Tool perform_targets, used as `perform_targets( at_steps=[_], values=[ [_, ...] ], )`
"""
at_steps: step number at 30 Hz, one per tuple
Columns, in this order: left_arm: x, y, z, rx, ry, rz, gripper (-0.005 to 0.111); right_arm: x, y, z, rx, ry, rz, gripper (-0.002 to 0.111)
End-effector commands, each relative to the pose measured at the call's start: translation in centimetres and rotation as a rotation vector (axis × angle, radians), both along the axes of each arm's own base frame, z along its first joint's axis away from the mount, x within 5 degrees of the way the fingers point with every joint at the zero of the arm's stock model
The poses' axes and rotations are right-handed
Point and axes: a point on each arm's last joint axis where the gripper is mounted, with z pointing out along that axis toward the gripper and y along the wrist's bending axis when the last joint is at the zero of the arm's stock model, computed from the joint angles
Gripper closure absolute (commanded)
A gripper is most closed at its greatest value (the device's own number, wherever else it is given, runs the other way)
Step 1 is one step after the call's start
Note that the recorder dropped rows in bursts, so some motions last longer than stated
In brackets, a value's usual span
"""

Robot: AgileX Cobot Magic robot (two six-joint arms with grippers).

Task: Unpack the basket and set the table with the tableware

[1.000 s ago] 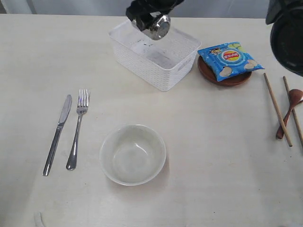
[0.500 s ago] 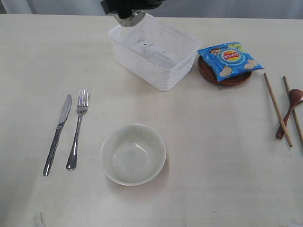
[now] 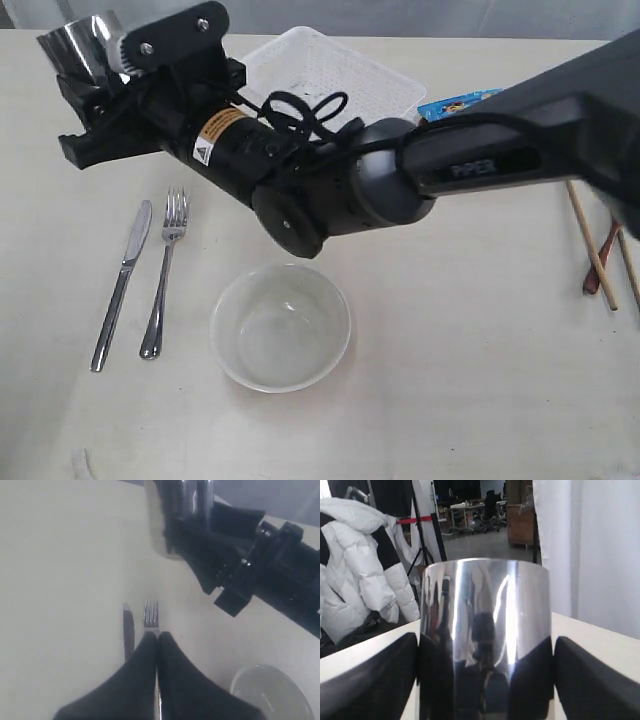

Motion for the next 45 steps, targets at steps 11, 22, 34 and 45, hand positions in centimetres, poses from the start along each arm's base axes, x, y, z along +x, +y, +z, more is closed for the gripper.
perform_targets(
  at_steps=[11, 22, 34, 45],
  values=[
    [-0.1, 0.0, -0.1, 0.003, -0.012, -0.012, 0.107, 4.2, -0.7, -5.8, 0.115, 0.041, -0.004, 0.109],
    [-0.1, 0.0, -0.1, 0.003, -0.012, -0.012, 0.107, 6.2, 1.0, -8.5, -0.058, 0.129, 0.008, 0.109],
    [-0.1, 0.0, -0.1, 0.013, -0.016, -0.017, 0.107, 7.6, -0.4, -9.0, -0.011, 0.105, 0.011, 0.109],
    [-0.1, 0.0, 0.0, 0.012, -0.020, -0.017, 0.107, 7.5, -0.3, -10.4, -0.039, 0.101, 0.044, 0.108]
  ],
)
